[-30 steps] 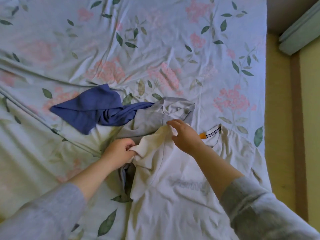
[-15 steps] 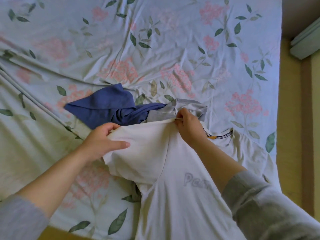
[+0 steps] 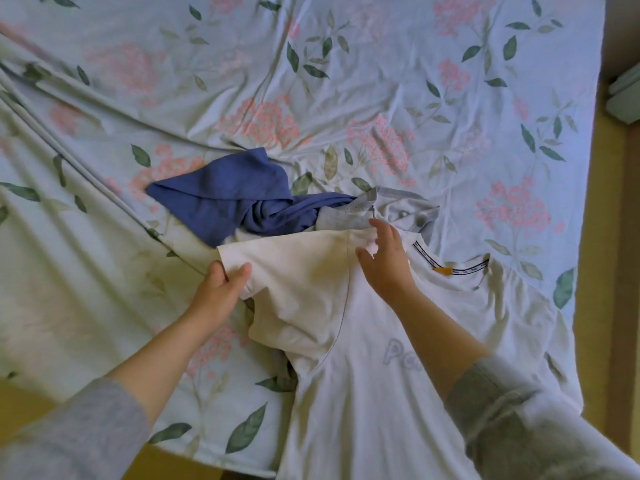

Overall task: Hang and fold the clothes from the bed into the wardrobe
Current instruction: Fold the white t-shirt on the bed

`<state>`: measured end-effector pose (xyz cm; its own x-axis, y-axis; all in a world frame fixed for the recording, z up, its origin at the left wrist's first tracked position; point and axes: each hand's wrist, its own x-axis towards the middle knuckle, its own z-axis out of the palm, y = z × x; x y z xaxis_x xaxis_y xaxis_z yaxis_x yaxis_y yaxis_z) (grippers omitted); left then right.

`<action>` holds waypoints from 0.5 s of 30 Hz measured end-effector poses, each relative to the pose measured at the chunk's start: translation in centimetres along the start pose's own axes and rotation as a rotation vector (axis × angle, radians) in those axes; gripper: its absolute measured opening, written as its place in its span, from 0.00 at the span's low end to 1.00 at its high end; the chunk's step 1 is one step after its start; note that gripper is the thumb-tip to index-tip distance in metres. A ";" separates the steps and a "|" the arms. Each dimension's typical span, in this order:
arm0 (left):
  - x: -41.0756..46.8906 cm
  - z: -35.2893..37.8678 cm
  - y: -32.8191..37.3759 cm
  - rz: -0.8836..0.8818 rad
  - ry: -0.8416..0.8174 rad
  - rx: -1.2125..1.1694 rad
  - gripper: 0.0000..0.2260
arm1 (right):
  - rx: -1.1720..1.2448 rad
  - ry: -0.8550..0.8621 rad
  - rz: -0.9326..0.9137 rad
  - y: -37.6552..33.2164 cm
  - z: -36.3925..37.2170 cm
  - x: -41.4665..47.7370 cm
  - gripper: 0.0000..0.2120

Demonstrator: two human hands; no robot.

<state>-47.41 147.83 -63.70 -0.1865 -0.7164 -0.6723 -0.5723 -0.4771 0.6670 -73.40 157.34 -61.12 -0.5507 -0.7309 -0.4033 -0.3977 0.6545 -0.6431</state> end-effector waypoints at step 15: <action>-2.8 1.0 -1.1 0.189 0.111 0.131 0.14 | 0.148 0.022 0.126 0.6 4.9 -8.8 0.14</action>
<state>-47.04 150.91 -62.86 -0.2155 -0.8415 -0.4954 -0.6351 -0.2646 0.7257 -65.23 163.25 -61.16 -0.6057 -0.6395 -0.4735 -0.2134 0.7037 -0.6777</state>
